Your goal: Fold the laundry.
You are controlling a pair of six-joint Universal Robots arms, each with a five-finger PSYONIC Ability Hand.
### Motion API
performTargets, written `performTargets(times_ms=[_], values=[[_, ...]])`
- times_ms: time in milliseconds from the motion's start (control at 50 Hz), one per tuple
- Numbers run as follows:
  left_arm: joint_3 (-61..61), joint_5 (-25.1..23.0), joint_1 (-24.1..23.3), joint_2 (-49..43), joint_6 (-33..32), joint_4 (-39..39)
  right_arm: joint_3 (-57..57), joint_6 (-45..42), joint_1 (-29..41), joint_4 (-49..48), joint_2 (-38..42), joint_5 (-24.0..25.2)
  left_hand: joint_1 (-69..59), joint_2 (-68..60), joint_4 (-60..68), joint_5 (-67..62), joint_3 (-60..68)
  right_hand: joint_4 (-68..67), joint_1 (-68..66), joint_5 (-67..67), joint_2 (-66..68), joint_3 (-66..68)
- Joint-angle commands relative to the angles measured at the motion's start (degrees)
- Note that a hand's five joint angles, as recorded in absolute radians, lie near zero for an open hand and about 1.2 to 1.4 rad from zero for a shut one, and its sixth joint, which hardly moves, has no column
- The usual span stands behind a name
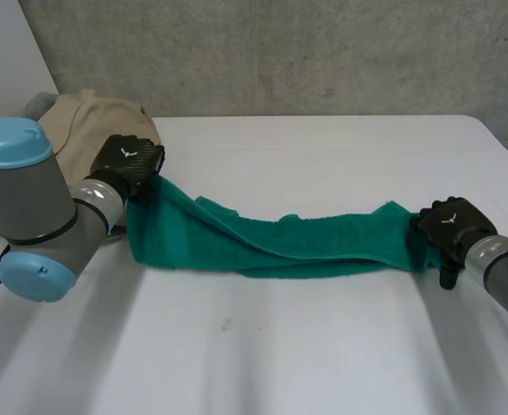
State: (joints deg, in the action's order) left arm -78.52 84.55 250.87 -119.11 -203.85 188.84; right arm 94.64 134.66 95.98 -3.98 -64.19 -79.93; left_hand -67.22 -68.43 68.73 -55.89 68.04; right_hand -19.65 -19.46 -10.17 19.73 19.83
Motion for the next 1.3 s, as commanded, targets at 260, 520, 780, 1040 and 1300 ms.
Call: performTargets(times_ms=[260,520,780,1040,1300], values=[[11.86,-1.41,0.67,-6.82,-0.76,9.24,-23.31,4.38,1.67,-14.81,5.91,-1.99,-12.78,-11.57,11.27,-14.11,11.96,-60.35,-60.54,-59.83,60.27,60.17],[32.38,7.47,1.73,-7.63,5.83,35.36,-51.14,23.0,0.97,-34.07,9.79,-4.98,-12.78,-11.57,11.27,-14.11,11.96,-60.35,-60.54,-59.83,60.27,60.17],[10.16,0.8,3.66,-3.14,10.58,33.34,-36.12,27.33,-0.44,-30.13,8.64,4.07,-12.78,-11.57,11.27,-14.11,11.96,-60.35,-60.54,-59.83,60.27,60.17],[-9.01,-6.41,3.05,-6.49,2.16,27.03,-20.99,14.07,-0.62,-12.92,15.93,9.97,-12.78,-11.57,11.27,-14.11,11.96,-60.35,-60.54,-59.83,60.27,60.17],[-19.65,-4.48,5.51,10.2,-7.87,-10.32,-17.56,3.08,-5.01,25.84,6.63,6.72,-12.78,-11.57,11.27,-14.11,11.96,-60.35,-60.54,-59.83,60.27,60.17]])
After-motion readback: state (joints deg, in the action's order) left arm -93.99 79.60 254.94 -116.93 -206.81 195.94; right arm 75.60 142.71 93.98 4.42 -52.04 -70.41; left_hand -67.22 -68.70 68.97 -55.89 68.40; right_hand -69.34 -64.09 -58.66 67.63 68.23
